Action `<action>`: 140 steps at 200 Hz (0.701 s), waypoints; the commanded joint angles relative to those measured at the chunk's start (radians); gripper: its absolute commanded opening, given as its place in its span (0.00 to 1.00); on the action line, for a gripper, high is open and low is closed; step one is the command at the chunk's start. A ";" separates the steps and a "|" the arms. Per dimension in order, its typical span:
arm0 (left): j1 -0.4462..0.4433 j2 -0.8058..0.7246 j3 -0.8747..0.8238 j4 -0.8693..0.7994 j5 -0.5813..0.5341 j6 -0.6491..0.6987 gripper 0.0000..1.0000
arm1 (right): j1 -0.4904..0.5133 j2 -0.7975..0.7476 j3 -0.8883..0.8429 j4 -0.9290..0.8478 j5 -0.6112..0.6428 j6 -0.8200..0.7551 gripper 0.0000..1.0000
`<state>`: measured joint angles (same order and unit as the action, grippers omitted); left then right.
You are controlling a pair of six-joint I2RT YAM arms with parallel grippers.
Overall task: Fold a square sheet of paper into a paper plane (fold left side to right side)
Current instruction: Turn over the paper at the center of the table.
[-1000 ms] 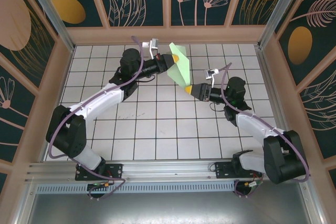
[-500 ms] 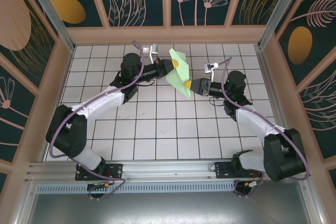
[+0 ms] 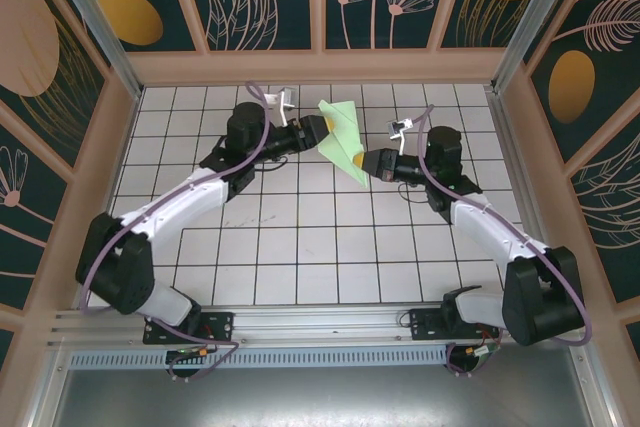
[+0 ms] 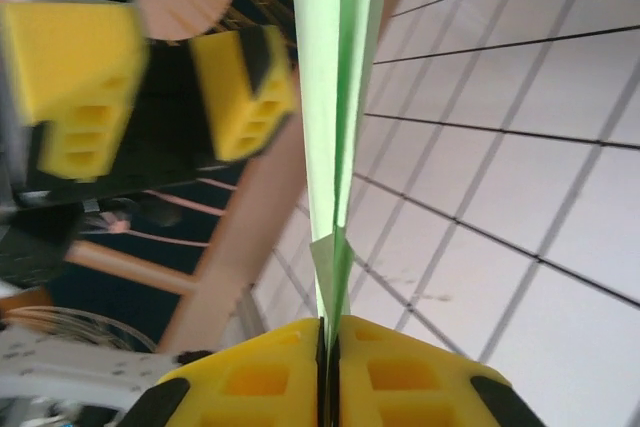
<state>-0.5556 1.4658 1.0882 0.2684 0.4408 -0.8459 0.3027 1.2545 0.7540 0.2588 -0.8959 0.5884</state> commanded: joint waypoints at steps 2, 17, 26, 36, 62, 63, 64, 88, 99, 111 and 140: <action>-0.001 -0.141 0.001 -0.199 -0.239 0.177 0.60 | 0.019 -0.035 0.099 -0.337 0.223 -0.225 0.11; 0.000 -0.222 -0.033 -0.233 -0.334 0.209 0.61 | 0.059 -0.025 0.163 -0.495 0.437 -0.307 0.10; 0.000 -0.266 -0.056 -0.247 -0.382 0.227 0.62 | 0.114 -0.007 0.214 -0.595 0.614 -0.351 0.10; 0.000 -0.312 -0.082 -0.256 -0.430 0.238 0.62 | 0.189 0.027 0.270 -0.693 0.843 -0.385 0.10; -0.001 -0.405 -0.156 -0.255 -0.516 0.244 0.62 | 0.358 0.176 0.409 -0.917 1.298 -0.408 0.07; -0.001 -0.408 -0.158 -0.255 -0.520 0.244 0.62 | 0.364 0.183 0.414 -0.922 1.308 -0.408 0.07; -0.001 -0.411 -0.159 -0.254 -0.522 0.245 0.62 | 0.370 0.189 0.418 -0.930 1.325 -0.408 0.07; 0.000 -0.462 -0.195 -0.248 -0.565 0.240 0.62 | 0.484 0.331 0.507 -1.054 1.571 -0.407 0.06; 0.000 -0.474 -0.199 -0.254 -0.578 0.240 0.62 | 0.533 0.397 0.538 -1.098 1.659 -0.408 0.06; 0.000 -0.482 -0.202 -0.260 -0.583 0.240 0.62 | 0.576 0.469 0.563 -1.142 1.733 -0.408 0.07; -0.001 -0.484 -0.197 -0.267 -0.587 0.241 0.61 | 0.663 0.630 0.598 -1.199 1.817 -0.428 0.06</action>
<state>-0.5556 1.0035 0.8898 0.0086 -0.1123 -0.6277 0.9066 1.7908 1.3064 -0.7933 0.7116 0.1955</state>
